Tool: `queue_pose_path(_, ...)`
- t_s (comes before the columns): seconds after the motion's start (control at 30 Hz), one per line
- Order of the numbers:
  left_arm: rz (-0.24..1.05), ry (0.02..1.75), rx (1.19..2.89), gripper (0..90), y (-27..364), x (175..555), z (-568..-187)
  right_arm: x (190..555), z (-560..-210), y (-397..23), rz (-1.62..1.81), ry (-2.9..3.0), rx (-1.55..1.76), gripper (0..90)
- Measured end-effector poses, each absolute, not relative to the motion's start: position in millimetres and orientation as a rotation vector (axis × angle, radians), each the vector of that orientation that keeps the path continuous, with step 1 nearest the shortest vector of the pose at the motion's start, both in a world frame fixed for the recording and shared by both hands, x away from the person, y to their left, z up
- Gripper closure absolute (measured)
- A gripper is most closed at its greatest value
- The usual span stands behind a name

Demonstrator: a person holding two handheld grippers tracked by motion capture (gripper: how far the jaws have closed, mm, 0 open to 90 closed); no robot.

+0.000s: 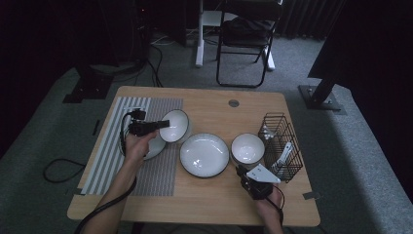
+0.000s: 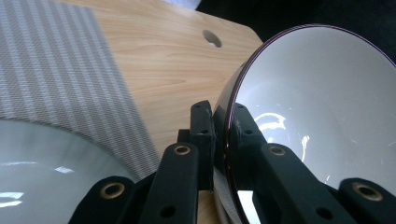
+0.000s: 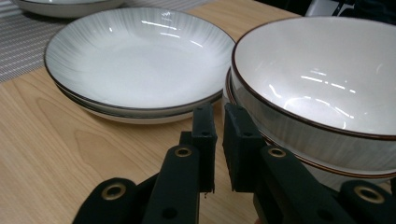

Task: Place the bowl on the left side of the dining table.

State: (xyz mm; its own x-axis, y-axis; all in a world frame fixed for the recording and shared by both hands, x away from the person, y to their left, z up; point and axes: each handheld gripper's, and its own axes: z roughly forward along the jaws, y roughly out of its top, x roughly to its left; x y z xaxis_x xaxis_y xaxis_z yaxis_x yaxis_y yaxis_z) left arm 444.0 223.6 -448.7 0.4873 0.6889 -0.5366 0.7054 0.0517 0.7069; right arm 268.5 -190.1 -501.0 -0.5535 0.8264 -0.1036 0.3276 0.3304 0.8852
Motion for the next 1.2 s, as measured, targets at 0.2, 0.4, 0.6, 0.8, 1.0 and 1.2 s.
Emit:
queue_pose_path(0.2,0.001,1.26,1.626,83.6,244.9,439.8,-454.4,270.9,-503.0,-191.5,1.158,2.045,1.031,82.9)
queue_pose_path(0.4,0.008,1.297,1.604,83.6,262.8,435.5,-459.4,272.2,-505.1,-191.7,1.152,2.05,1.038,83.5)
queue_pose_path(0.6,0.034,1.331,1.599,83.6,279.5,430.1,-462.2,272.3,-505.8,-192.0,1.15,2.05,1.042,84.9)
queue_pose_path(0.8,0.051,1.363,1.596,83.5,294.3,425.2,-462.7,271.9,-506.0,-192.6,1.147,2.051,1.045,84.7)
queue_pose_path(1.0,0.094,1.387,1.61,83.5,308.0,420.8,-460.4,270.6,-507.6,-193.9,1.163,2.074,1.031,78.5)
queue_pose_path(1.2,0.109,1.429,1.606,83.6,323.5,417.6,-467.0,268.7,-509.1,-193.4,1.166,2.081,1.03,77.4)
